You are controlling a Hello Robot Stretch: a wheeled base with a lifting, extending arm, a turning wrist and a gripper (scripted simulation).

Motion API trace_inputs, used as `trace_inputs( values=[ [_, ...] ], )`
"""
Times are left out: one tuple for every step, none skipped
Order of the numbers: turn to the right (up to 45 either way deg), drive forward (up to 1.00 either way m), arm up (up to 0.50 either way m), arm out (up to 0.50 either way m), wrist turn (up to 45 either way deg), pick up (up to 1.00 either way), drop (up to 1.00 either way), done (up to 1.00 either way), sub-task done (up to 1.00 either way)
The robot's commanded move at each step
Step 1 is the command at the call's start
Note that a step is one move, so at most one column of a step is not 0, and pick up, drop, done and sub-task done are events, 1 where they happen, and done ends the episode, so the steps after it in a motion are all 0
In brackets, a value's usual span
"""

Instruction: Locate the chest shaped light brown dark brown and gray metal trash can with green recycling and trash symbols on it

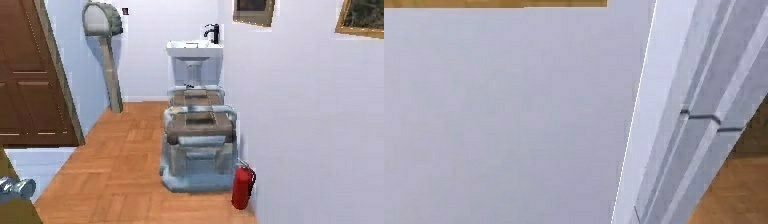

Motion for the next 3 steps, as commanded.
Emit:
trace_inputs(
  values=[
    [0.0, 0.05, 0.00, 0.00, 0.0, 0.00, 0.00, 0.00, 0.00],
    [3.0, 0.00, 0.00, 0.00, 0.0, 0.00, 0.00, 0.00, 0.00],
    [0.0, 0.45, 0.00, 0.00, 0.0, 0.00, 0.00, 0.00, 0.00]
  ],
)
